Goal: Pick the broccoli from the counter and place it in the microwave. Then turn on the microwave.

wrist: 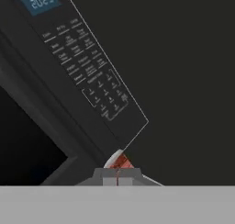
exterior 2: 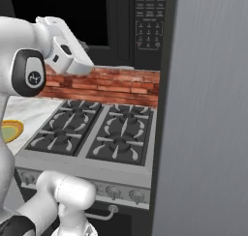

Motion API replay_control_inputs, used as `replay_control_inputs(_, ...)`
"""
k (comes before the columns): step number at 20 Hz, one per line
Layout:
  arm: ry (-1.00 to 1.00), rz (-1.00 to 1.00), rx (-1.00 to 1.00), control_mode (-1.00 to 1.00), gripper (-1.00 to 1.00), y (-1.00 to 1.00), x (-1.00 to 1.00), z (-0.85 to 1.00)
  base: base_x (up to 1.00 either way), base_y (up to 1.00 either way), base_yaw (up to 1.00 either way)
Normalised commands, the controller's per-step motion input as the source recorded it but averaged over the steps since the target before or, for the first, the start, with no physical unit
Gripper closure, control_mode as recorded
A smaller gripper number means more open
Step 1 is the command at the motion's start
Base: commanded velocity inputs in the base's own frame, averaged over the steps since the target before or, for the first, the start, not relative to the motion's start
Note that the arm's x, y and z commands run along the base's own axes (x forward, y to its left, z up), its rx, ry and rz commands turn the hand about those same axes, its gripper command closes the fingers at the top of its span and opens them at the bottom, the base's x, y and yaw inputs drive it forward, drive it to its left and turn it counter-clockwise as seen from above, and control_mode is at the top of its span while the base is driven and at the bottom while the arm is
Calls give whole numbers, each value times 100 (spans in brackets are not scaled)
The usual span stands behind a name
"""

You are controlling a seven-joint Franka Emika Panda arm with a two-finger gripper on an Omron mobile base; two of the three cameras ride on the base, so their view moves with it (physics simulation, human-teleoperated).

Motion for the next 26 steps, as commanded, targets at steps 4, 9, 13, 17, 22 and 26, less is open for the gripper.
replay_control_inputs(4, -20, 0, 10, -100, 100, -31, 0, -4, 0, 0, 0)
replay_control_inputs(9, -33, 0, 8, -100, 100, -15, 0, -10, 0, 0, 0)
replay_control_inputs(13, -35, 0, 12, -100, 100, -10, 8, -9, 0, 0, 0)
replay_control_inputs(17, -24, -2, 8, -100, 100, -15, 12, -8, 0, 0, 0)
replay_control_inputs(22, -4, -4, 8, -100, 100, -19, 7, -1, 0, 0, 0)
replay_control_inputs(26, 0, -8, 7, -100, 100, -13, 0, 0, 0, 0, 0)
